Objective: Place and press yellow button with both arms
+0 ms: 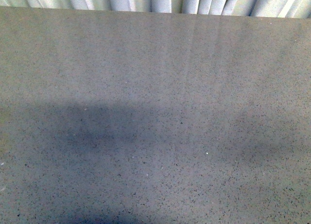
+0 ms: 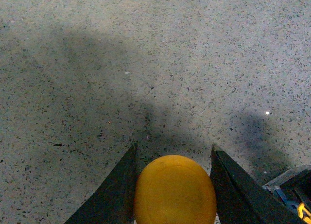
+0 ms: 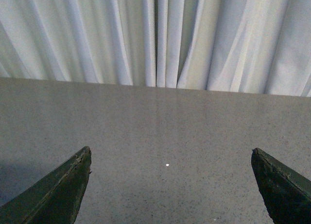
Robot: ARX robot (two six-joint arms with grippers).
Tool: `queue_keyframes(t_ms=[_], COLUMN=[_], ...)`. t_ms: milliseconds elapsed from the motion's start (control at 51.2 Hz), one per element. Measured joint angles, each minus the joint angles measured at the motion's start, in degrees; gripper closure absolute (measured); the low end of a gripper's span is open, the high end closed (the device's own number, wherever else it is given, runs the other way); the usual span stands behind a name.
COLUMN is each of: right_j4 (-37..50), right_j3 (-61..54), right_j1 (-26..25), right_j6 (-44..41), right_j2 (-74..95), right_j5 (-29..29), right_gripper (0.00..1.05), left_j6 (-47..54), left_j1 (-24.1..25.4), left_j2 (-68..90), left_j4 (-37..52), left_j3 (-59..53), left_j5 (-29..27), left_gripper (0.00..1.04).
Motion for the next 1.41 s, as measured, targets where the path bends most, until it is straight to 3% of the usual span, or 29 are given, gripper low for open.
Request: queue_keyframes(t_ms=[156,332,449,605,820,937,1152,1405], right_j4=[0.00,0.00,0.00,0.00,0.00,0.00,0.00,0.00], right_j3=[0.00,0.00,0.00,0.00,0.00,0.00,0.00,0.00], right_j1=[0.00,0.00,0.00,0.00,0.00,0.00,0.00,0.00], right_j6=[0.00,0.00,0.00,0.00,0.00,0.00,0.00,0.00], right_j2=[0.00,0.00,0.00,0.00,0.00,0.00,0.00,0.00], right_j5=[0.00,-0.02,0.00,0.00,0.00,-0.02,0.00,0.00], right_gripper=[0.09,0.09,0.09,0.09,0.09,0.09,0.09,0.09], left_j6=[-0.11,-3.23,-6.23,-10.86,-18.27,-20.85,-24.41,-26.71], left_j1=[0.46,1.01,-2.03,-13.73,-42.05,-51.89,-60.00,-60.98], left_j2=[-0.68,-8.04,-15.06,-20.48,-14.53,-6.95,3.54,9.40], left_j4=[-1.40,-10.25,-16.37,-19.58,-13.29,-9.35,-4.57,-0.09], left_j3=[0.11,2.75,7.61,9.05,9.03,9.77,12.70,12.24], left_j5=[0.55,1.75,1.55,-1.36,-12.22,-15.69,-19.06,-19.98], left_gripper=[0.70,0.70,0.70,0.70,0.70,0.70,0.70,0.70])
